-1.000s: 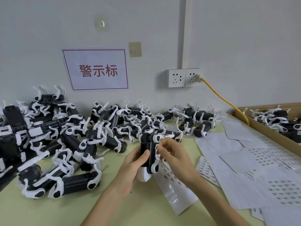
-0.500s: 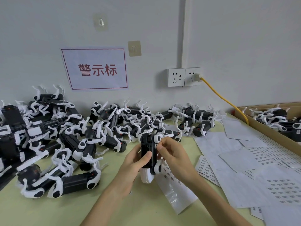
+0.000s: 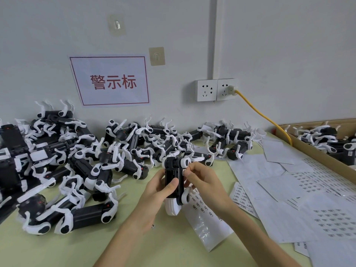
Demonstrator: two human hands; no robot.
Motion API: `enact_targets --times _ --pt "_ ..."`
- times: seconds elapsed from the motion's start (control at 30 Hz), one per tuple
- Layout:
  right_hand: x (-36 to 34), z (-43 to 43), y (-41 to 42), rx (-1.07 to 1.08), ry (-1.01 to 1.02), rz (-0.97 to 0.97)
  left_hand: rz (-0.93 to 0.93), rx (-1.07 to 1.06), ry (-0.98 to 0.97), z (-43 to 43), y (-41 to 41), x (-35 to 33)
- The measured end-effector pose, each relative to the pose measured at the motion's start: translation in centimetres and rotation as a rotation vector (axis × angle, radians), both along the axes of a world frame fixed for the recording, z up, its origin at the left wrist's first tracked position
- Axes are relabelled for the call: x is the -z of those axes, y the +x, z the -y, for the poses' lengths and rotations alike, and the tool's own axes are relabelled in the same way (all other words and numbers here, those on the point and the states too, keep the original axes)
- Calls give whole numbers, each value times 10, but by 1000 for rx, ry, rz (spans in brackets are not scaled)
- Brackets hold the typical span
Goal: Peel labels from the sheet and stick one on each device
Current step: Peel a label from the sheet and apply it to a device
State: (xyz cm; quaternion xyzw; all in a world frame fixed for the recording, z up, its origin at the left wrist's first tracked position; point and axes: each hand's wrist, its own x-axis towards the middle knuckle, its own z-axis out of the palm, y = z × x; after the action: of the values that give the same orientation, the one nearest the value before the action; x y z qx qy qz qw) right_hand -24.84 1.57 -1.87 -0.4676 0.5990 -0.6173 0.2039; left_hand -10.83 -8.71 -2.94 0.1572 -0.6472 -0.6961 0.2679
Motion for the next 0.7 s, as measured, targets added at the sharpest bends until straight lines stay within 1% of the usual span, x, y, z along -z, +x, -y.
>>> enact_targets --times 0.47,0.7 --pt "-9 -6 2 -110 4 105 0 -17 9 2 1 -1" --pt "-7 -4 1 -72 33 73 16 -21 -19 2 0 0"
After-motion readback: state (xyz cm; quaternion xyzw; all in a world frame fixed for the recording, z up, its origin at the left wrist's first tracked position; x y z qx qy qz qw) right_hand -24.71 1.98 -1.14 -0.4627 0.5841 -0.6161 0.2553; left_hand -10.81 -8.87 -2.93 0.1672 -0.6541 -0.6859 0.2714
